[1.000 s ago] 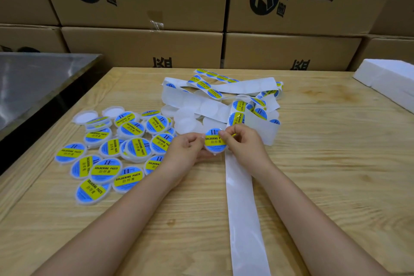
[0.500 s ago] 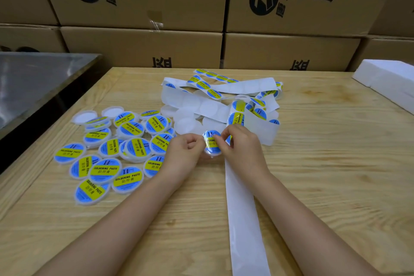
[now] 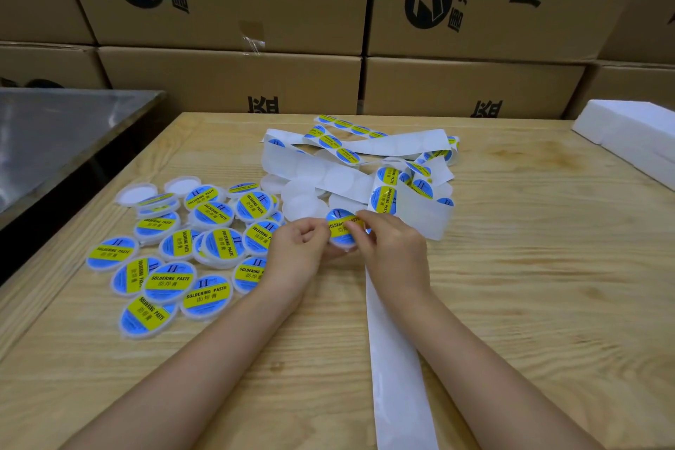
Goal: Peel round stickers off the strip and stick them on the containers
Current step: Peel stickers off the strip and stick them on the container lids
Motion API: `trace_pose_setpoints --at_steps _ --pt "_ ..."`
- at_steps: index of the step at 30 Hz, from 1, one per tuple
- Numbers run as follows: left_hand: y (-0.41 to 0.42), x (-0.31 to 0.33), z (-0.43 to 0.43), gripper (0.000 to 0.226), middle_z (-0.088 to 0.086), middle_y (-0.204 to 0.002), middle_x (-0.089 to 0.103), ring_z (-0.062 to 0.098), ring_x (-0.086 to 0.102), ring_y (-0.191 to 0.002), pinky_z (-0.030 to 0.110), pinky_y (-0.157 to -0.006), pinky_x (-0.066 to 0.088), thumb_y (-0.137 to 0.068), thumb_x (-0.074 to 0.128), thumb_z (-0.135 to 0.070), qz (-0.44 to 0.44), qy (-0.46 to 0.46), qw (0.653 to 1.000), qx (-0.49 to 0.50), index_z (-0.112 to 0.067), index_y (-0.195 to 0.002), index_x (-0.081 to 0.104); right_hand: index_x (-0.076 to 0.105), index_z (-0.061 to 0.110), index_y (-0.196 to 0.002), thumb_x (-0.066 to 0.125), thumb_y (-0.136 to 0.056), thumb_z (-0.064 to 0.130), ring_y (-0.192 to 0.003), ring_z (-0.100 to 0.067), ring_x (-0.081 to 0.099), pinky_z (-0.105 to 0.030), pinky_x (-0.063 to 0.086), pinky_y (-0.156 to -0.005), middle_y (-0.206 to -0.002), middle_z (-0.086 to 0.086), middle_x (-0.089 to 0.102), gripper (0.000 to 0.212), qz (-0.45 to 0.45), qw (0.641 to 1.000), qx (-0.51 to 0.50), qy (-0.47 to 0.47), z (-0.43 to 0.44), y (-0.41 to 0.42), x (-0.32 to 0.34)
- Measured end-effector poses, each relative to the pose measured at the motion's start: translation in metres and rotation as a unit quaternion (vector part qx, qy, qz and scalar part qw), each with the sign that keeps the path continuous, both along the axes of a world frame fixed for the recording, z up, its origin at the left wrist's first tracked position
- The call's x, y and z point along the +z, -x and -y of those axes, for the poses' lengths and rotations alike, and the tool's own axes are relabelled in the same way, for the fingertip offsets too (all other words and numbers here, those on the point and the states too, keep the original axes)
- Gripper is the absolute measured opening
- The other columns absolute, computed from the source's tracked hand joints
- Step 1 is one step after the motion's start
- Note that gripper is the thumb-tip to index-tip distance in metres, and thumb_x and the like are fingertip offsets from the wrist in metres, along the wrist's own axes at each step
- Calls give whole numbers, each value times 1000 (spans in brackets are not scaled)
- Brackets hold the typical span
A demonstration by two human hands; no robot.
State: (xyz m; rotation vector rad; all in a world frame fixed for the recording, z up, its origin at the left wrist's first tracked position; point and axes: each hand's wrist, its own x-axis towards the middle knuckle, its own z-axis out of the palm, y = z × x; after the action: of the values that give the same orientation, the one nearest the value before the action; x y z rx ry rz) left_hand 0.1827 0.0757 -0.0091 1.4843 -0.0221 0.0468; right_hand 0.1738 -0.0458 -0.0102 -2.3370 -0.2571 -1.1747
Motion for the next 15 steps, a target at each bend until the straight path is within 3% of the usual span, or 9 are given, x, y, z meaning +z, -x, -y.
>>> trace_pose_setpoints --at_steps 2,3,5,8,10,12,15 --pt "-1 -1 0 29 12 -64 71 22 71 -68 25 -67 56 -89 45 1 -2 7 1000 -2 -9 -68 63 67 2 -110 73 -79 18 -61 -25 63 -30 49 -57 -71 -11 68 35 -53 997 9 -50 0 -1 1" --pt "-2 -2 0 29 14 -67 71 23 71 -71 28 -71 56 -90 45 0 -5 12 1000 -7 -9 -70 64 56 5 -127 71 -82 19 -66 -24 63 -31 48 -64 -75 -9 68 50 -107 990 19 -87 1 -1 1" --pt "-2 -2 0 27 15 -71 72 24 72 -72 30 -73 57 -92 44 -3 -14 28 999 -21 -7 -75 65 43 11 -139 68 -85 20 -72 -19 63 -32 48 -74 -80 -5 68 60 -182 967 48 -169 2 -2 0" --pt "-1 0 0 24 18 -77 72 25 72 -73 25 -65 55 -95 43 -3 -24 64 996 -55 3 -87 65 67 10 -110 62 -89 18 -72 -13 65 -33 52 -74 -74 3 68 24 -194 947 67 -248 1 -3 -2" --pt "1 2 1 23 19 -81 72 26 72 -75 24 -66 55 -96 43 -3 -19 76 994 -81 6 -92 64 68 14 -86 61 -90 18 -65 -2 62 -19 49 -65 -68 9 66 10 -184 934 70 -299 1 -4 -3" --pt "4 3 2 22 17 -85 72 23 72 -76 23 -68 55 -97 42 -4 -10 74 992 -105 3 -94 64 60 16 -71 62 -90 20 -57 5 58 -8 40 -55 -61 13 62 19 -172 922 61 -342 2 -5 -3" --pt "8 3 4 23 20 -92 70 21 71 -79 24 -73 56 -97 42 -6 0 58 991 -124 6 -102 61 53 17 -66 67 -86 29 -54 5 55 -8 39 -52 -58 11 59 27 -168 912 41 -372 4 -6 -1"
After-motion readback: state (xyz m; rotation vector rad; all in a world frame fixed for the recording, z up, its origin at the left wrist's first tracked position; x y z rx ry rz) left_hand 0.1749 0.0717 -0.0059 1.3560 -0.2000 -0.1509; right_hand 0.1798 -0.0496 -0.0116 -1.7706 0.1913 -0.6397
